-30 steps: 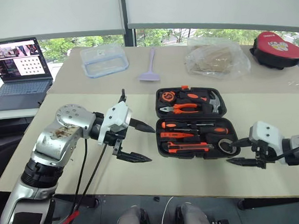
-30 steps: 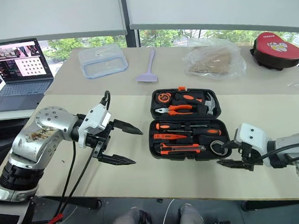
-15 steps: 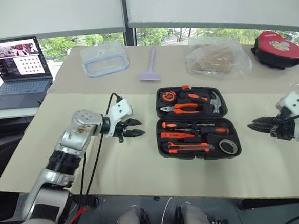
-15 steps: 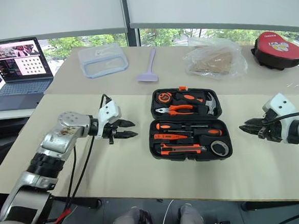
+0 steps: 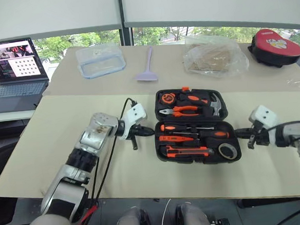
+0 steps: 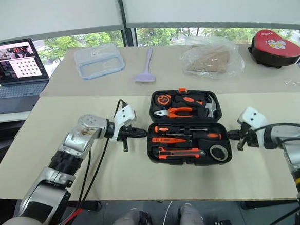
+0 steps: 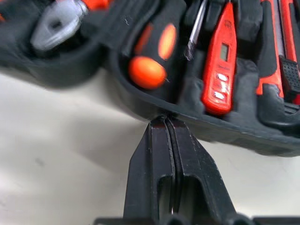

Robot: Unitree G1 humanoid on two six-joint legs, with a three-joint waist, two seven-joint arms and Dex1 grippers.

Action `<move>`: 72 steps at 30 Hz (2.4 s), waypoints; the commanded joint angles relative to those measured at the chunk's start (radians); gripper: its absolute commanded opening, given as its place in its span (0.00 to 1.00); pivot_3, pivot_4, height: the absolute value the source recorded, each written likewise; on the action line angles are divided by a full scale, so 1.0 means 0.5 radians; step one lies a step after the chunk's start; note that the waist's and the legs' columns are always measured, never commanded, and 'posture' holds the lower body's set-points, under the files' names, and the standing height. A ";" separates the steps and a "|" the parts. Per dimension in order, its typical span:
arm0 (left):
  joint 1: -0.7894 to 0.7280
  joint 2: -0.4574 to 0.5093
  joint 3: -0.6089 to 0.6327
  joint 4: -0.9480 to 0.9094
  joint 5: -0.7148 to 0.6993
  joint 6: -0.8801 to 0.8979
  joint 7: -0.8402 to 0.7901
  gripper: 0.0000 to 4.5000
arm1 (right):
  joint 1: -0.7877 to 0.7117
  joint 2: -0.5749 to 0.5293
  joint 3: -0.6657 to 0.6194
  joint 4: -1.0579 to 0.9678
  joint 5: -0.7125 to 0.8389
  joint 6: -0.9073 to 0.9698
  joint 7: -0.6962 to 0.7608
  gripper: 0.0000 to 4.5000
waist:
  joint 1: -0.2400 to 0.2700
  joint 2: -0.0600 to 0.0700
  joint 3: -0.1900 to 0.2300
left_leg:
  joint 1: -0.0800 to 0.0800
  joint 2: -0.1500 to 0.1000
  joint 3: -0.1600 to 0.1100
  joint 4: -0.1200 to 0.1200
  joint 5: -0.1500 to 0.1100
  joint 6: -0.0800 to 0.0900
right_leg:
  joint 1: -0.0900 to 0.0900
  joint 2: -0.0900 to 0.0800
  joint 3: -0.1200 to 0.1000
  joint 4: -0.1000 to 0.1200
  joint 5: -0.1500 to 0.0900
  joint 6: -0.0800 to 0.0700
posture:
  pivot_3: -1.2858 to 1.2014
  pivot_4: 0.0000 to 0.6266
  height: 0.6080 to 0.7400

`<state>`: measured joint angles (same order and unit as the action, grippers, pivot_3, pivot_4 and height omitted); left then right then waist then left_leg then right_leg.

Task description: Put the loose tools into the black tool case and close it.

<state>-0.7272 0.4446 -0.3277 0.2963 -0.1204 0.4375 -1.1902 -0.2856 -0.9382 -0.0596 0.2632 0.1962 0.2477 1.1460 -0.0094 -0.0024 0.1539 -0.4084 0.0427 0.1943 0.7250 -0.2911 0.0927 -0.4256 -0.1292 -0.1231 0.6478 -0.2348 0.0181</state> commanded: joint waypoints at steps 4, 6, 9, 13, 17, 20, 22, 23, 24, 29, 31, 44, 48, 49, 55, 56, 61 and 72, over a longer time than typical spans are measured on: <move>0.163 0.097 -0.045 -0.480 -0.212 0.110 -0.326 0.01 | 0.296 -0.067 -0.187 -0.474 0.212 -0.051 0.179 0.00 | 0.003 0.000 0.000 | 0.001 0.000 -0.001 0.001 0.000 0.000 | 0.001 -0.001 0.000 0.000 0.000 0.000 | 0.52 0.24 0.93; 0.229 0.181 -0.033 -0.541 -0.228 0.115 -0.392 0.01 | 0.425 -0.071 -0.255 -0.578 0.233 -0.035 0.179 0.00 | 0.002 0.000 0.000 | 0.001 0.000 -0.001 0.001 0.000 0.000 | 0.001 -0.001 0.000 0.000 0.000 0.000 | 0.52 0.24 0.93; 0.311 0.254 -0.022 -0.637 -0.243 0.140 -0.410 0.01 | 0.577 -0.069 -0.336 -0.695 0.260 0.002 0.145 0.00 | 0.001 0.001 0.000 | 0.004 0.001 -0.002 -0.001 -0.001 -0.001 | 0.002 -0.001 0.002 0.000 0.000 -0.001 | 0.52 0.24 0.93; 0.432 0.337 0.024 -0.711 -0.187 0.139 -0.290 0.01 | 0.803 -0.045 -0.457 -0.812 0.221 0.026 0.027 0.00 | 0.009 0.001 0.000 | 0.005 0.001 -0.004 0.000 -0.001 -0.001 | 0.003 -0.002 0.002 0.000 0.000 -0.002 | 0.52 0.24 0.93; 0.501 0.449 0.199 -0.619 -0.168 0.219 -0.114 0.01 | 0.921 -0.051 -0.605 -0.790 0.123 0.045 -0.157 0.00 | 0.013 0.000 0.000 | 0.006 0.002 -0.004 0.000 -0.001 -0.001 | 0.004 -0.003 0.003 0.000 0.000 -0.002 | 0.52 0.24 0.93; 0.476 0.522 0.348 -0.527 -0.229 0.363 -0.024 0.13 | 0.964 -0.073 -0.753 -0.810 0.210 0.154 -0.166 0.13 | 0.013 0.000 0.000 | 0.006 0.003 -0.005 0.000 -0.001 -0.001 | 0.003 -0.003 0.004 0.000 0.000 -0.002 | 0.52 0.24 0.93; 0.406 0.513 0.439 -0.486 -0.309 0.515 0.016 0.27 | 0.941 -0.078 -0.821 -0.832 0.276 0.261 -0.172 0.26 | 0.014 0.000 0.000 | 0.007 0.003 -0.006 0.000 -0.001 -0.001 | 0.004 -0.003 0.004 0.000 0.000 -0.002 | 0.52 0.24 0.93; 0.367 0.498 0.470 -0.467 -0.343 0.585 0.036 0.33 | 0.915 -0.077 -0.841 -0.838 0.310 0.321 -0.183 0.31 | 0.015 0.000 0.000 | 0.007 0.003 -0.006 0.000 -0.001 -0.001 | 0.004 -0.003 0.004 0.000 0.000 -0.002 | 0.52 0.24 0.93; 0.256 0.447 0.524 -0.403 -0.402 0.726 0.088 0.43 | 0.816 -0.077 -0.851 -0.838 0.390 0.467 -0.228 0.40 | 0.020 0.000 0.000 | 0.006 0.003 -0.006 0.001 -0.001 -0.001 | 0.005 -0.003 0.004 0.000 0.000 -0.002 | 0.52 0.24 0.93; -0.185 0.173 0.634 -0.075 -0.516 1.148 0.362 0.83 | 0.329 -0.043 -0.687 -0.745 0.532 0.925 -0.430 0.78 | 0.036 -0.001 0.001 | 0.003 0.002 -0.007 0.006 0.000 0.000 | 0.005 -0.002 0.003 0.000 0.004 -0.003 | 0.52 0.24 0.93; -0.345 0.032 0.658 0.120 -0.520 1.224 0.487 0.99 | 0.098 0.016 -0.533 -0.645 0.494 1.064 -0.545 0.94 | 0.031 -0.002 0.000 | 0.006 0.002 -0.006 0.006 0.000 0.000 | 0.007 -0.001 0.003 0.000 0.004 -0.003 | 0.52 0.24 0.93; -0.687 -0.412 0.432 0.918 -0.243 0.847 0.670 0.94 | -0.648 0.371 -0.160 0.075 0.234 1.212 -0.994 0.87 | 0.005 -0.002 0.000 | 0.001 -0.008 -0.002 -0.001 0.001 -0.001 | 0.001 -0.002 0.001 0.000 0.002 -0.001 | 0.52 0.24 0.93; -0.689 -0.425 0.418 0.954 -0.207 0.790 0.668 0.68 | -0.663 0.389 -0.182 0.078 0.249 1.234 -1.002 0.63 | -0.005 -0.002 0.000 | 0.002 -0.009 -0.001 -0.003 0.001 -0.002 | 0.001 -0.002 0.002 0.000 0.002 -0.001 | 0.52 0.24 0.93; -0.686 -0.428 0.426 0.955 -0.207 0.791 0.673 0.58 | -0.655 0.390 -0.185 0.057 0.256 1.240 -0.999 0.54 | -0.003 -0.002 0.000 | 0.003 -0.009 -0.001 -0.003 0.001 -0.002 | 0.003 -0.002 0.002 0.000 0.002 -0.001 | 0.52 0.24 0.93; -0.670 -0.437 0.454 0.922 -0.212 0.808 0.686 0.20 | -0.578 0.402 -0.174 -0.112 0.294 1.294 -0.985 0.15 | 0.005 -0.001 -0.001 | 0.005 -0.010 -0.003 -0.002 0.001 -0.002 | 0.005 -0.005 0.002 0.001 0.002 0.000 | 0.52 0.24 0.93; -0.666 -0.440 0.459 0.911 -0.214 0.815 0.689 0.13 | -0.571 0.406 -0.178 -0.135 0.302 1.307 -0.989 0.13 | 0.004 -0.001 -0.001 | 0.006 -0.010 -0.003 -0.002 0.001 -0.002 | 0.006 -0.005 0.002 0.001 0.002 0.000 | 0.52 0.24 0.93; -0.639 -0.446 0.471 0.832 -0.237 0.862 0.669 0.00 | -0.582 0.426 -0.196 -0.193 0.327 1.352 -1.005 0.10 | -0.003 -0.001 -0.001 | 0.006 -0.010 -0.003 -0.002 0.001 -0.002 | 0.005 -0.005 0.002 0.001 0.002 0.000 | 0.52 0.24 0.93; -0.587 -0.425 0.452 0.734 -0.233 0.893 0.654 0.00 | -0.642 0.443 -0.228 -0.163 0.389 1.420 -1.008 0.20 | -0.013 -0.001 -0.001 | 0.006 -0.010 -0.003 -0.005 0.002 -0.002 | 0.004 -0.005 0.002 0.001 0.002 0.000 | 0.52 0.24 0.93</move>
<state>-1.0337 0.2398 -0.0797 0.6903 -0.2377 0.8909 -0.8476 -0.5801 -0.7180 -0.1531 0.2043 0.3674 0.9473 0.6291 -0.0161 -0.0027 0.1535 -0.4054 0.0378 0.1931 0.7221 -0.2903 0.0916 -0.4238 -0.1315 -0.1219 0.6483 -0.2337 0.0179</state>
